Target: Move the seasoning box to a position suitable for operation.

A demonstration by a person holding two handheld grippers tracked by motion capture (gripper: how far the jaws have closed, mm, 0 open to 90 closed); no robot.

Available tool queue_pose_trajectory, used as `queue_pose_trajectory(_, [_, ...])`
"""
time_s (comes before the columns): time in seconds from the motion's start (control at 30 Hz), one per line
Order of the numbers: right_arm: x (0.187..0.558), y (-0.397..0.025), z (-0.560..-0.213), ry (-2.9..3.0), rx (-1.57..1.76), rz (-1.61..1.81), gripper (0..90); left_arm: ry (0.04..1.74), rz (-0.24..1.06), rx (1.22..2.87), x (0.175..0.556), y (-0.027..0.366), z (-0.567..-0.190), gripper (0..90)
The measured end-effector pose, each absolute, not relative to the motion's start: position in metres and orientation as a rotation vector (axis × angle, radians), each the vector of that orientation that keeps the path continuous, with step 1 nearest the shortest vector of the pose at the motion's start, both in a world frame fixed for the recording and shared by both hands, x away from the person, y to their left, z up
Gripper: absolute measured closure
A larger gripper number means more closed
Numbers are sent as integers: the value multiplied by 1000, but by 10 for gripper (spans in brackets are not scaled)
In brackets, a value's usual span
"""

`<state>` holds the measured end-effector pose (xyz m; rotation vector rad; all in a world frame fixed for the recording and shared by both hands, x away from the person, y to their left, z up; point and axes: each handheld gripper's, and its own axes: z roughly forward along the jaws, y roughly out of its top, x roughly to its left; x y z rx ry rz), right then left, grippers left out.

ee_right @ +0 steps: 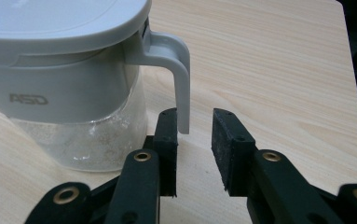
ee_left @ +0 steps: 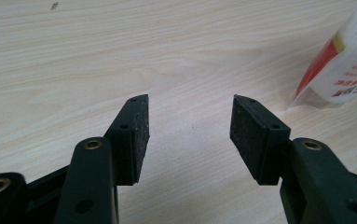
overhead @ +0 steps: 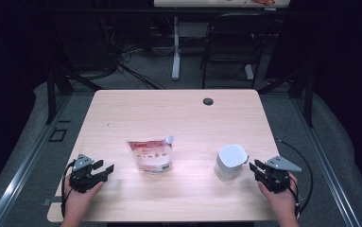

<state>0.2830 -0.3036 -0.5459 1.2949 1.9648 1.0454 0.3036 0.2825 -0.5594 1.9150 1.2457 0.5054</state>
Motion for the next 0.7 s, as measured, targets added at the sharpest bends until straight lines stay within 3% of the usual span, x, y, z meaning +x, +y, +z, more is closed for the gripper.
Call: queue_pose_trajectory(0.7, [305,-291,-552,1995,1300,1073,762,1260,500,1918,307,282,-562,473])
